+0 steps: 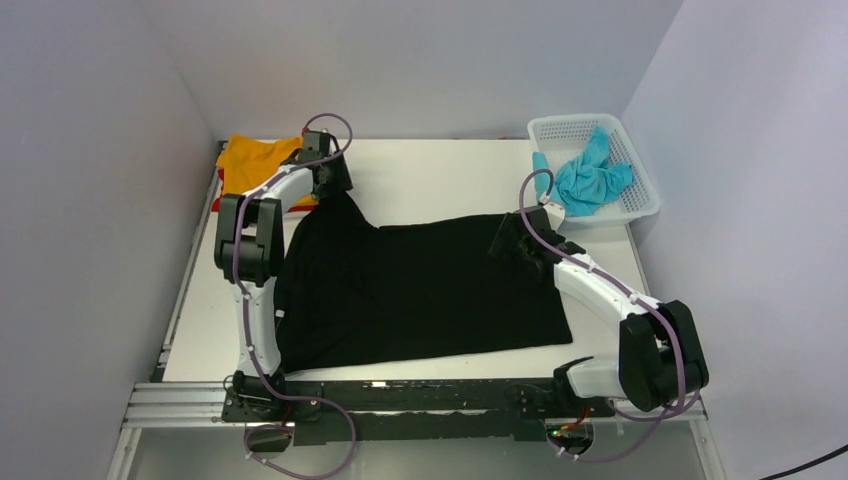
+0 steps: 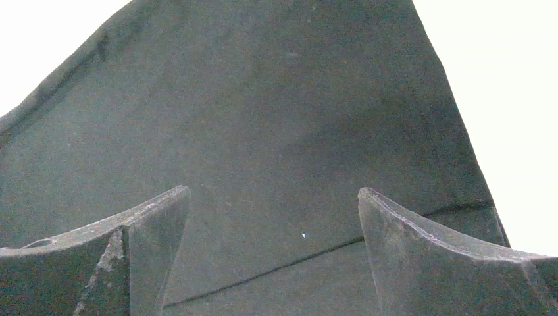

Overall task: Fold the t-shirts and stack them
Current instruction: Grab the side of the flattened tshirt furthest away from the robot with both arms

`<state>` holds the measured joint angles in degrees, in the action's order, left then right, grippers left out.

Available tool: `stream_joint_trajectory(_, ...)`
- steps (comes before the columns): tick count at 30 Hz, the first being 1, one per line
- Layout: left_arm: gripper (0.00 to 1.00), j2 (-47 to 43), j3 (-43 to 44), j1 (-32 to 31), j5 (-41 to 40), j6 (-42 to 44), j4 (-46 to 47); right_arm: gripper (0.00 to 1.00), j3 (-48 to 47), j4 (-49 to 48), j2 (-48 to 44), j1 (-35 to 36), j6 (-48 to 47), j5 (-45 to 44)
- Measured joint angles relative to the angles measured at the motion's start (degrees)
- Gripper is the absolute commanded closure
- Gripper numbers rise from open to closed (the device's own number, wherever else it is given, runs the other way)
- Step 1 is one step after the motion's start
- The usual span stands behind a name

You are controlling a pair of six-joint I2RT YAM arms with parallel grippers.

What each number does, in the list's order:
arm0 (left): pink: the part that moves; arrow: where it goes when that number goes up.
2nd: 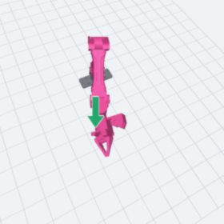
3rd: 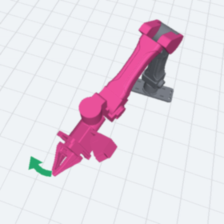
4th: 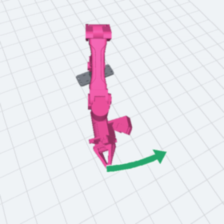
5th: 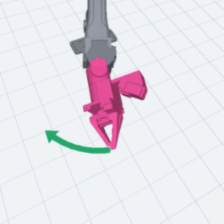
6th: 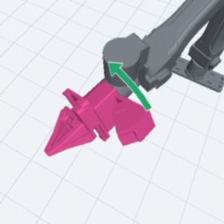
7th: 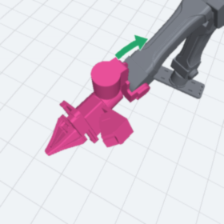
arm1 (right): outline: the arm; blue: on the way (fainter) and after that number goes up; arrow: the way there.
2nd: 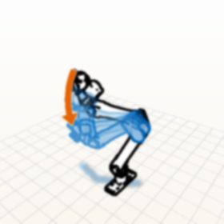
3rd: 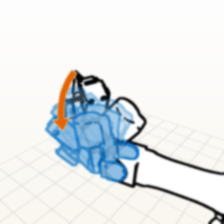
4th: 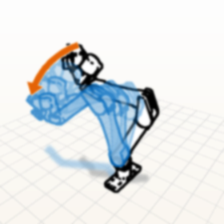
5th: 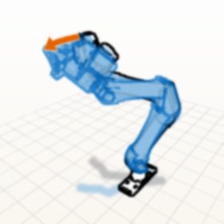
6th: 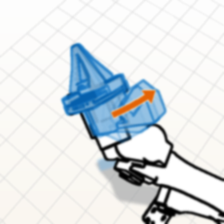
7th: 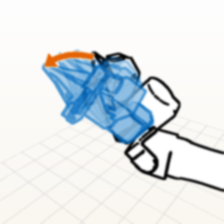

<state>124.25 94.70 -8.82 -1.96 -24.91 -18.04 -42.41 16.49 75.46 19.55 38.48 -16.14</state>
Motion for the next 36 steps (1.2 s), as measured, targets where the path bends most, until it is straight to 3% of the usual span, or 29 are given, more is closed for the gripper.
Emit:
stream_joint_trajectory(11, 0.51, 2.6, 1.0, 0.0, -0.3, -1.3, -0.3, 0.00, 0.0, -0.4, 0.4, -0.5, 0.0, 0.3)
stream_joint_trajectory(18, 0.74, 4.2, 3.0, 0.0, -1.3, -1.4, -0.9, 0.00, 0.0, -0.7, 0.6, -0.8, 0.0, 0.3)
stream_joint_trajectory(22, 1.00, 4.9, 4.0, 0.0, -1.6, -1.3, -1.7, 0.00, 0.0, -0.7, 0.6, -1.0, -0.2, 0.2)
stream_joint_trajectory(30, 1.00, 4.6, 3.9, -0.1, -2.1, -1.5, -2.0, 0.00, -3.2, 0.1, 1.8, -1.6, -1.0, -2.2)
stream_joint_trajectory(36, 1.00, -0.6, 0.5, -0.4, -3.6, -2.4, -4.5, 0.03, -16.5, 2.9, 13.1, -2.1, -0.3, -8.1)
